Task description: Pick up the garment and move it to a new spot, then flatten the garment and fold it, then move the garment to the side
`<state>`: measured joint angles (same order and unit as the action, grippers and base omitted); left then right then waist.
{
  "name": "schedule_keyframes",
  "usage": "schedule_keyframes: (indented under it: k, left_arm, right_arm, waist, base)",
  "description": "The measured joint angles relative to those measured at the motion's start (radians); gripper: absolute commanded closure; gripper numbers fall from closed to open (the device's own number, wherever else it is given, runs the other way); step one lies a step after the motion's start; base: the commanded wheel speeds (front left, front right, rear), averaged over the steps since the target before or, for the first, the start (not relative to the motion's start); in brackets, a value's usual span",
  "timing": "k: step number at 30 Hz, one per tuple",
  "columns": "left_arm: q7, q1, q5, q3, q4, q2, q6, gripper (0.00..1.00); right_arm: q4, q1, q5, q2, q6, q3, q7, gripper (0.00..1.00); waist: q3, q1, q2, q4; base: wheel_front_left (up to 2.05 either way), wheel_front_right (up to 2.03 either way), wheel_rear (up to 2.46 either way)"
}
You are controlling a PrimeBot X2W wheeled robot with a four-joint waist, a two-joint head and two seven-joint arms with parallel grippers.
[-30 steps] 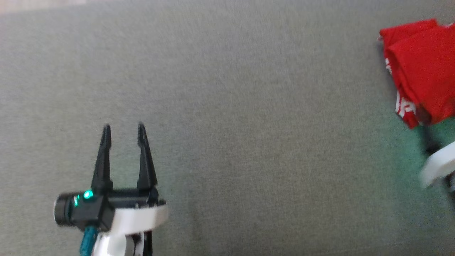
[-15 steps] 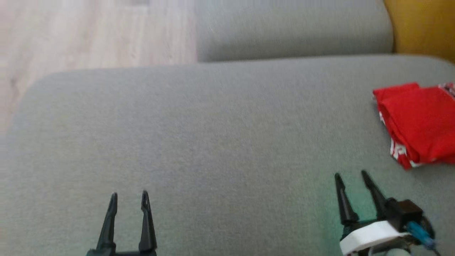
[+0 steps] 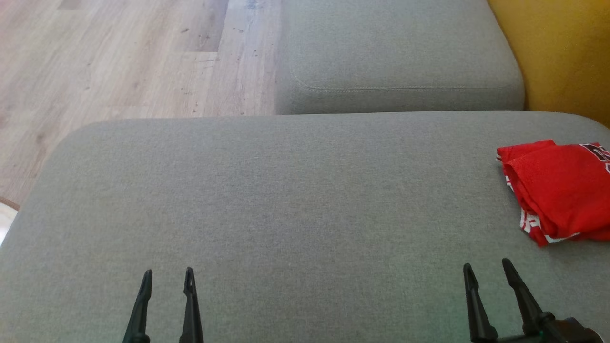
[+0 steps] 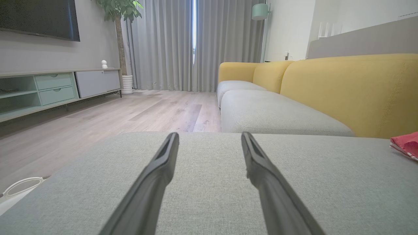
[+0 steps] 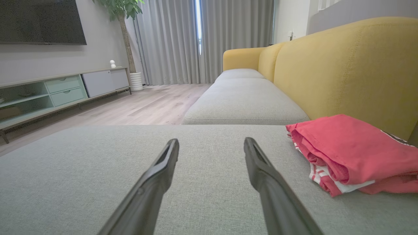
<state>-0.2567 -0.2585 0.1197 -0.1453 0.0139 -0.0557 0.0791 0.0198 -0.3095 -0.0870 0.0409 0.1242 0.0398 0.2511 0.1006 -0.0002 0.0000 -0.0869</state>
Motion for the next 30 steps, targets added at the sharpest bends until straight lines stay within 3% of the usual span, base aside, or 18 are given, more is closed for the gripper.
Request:
schedule_keyframes:
  k: [23, 24, 30]
  left_arm:
    - [0.000, -0.030, -0.027, 0.024, -0.002, 0.000, -0.019, 0.00]
    - [0.000, -0.030, -0.027, 0.024, 0.001, 0.000, -0.019, 1.00]
    - [0.001, -0.054, -0.025, 0.018, 0.102, 0.000, -0.018, 1.00]
  right_arm:
    - [-0.016, 0.007, 0.000, 0.000, 0.000, 0.006, 0.000, 0.00]
    - [-0.013, 0.010, 0.000, 0.000, 0.000, 0.006, 0.000, 1.00]
    - [0.090, -0.015, 0.000, 0.000, 0.000, 0.015, -0.003, 1.00]
  waist:
    - [-0.003, 0.0002, 0.0000, 0.033]
    - [-0.003, 0.0002, 0.0000, 0.035]
    - [-0.004, 0.0002, 0.0000, 0.036]
  base:
    - [0.00, 0.00, 0.00]
    - [0.00, 0.00, 0.00]
    - [0.00, 0.00, 0.00]
